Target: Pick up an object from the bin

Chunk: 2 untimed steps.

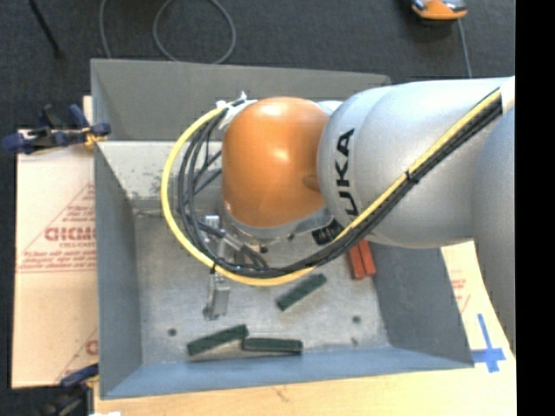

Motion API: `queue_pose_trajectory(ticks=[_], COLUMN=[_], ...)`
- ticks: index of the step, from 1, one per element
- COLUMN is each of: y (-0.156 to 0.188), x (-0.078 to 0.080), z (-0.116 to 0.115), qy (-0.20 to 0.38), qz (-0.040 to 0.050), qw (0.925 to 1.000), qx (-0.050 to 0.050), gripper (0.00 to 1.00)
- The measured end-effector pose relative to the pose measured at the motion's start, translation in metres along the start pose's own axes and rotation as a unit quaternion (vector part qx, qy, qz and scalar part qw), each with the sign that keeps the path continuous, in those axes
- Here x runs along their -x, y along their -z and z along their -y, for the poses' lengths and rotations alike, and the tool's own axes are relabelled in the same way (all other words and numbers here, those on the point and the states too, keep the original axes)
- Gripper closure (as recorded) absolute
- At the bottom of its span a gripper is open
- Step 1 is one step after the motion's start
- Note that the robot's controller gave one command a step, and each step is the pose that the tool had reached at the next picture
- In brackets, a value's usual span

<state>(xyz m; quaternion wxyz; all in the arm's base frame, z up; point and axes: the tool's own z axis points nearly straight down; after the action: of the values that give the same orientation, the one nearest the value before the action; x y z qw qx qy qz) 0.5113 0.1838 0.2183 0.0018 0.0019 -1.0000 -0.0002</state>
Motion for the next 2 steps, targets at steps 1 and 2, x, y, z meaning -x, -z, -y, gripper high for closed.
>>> queue_pose_trajectory(ticks=[1,2], y=[-0.103,-0.145], x=[-0.029,-0.031], z=[0.030,0.041], qy=[0.014,0.101], qz=[-0.0019,0.0122], qw=[0.9999,0.9948], qx=[-0.001,0.001], gripper=[0.00,0.00])
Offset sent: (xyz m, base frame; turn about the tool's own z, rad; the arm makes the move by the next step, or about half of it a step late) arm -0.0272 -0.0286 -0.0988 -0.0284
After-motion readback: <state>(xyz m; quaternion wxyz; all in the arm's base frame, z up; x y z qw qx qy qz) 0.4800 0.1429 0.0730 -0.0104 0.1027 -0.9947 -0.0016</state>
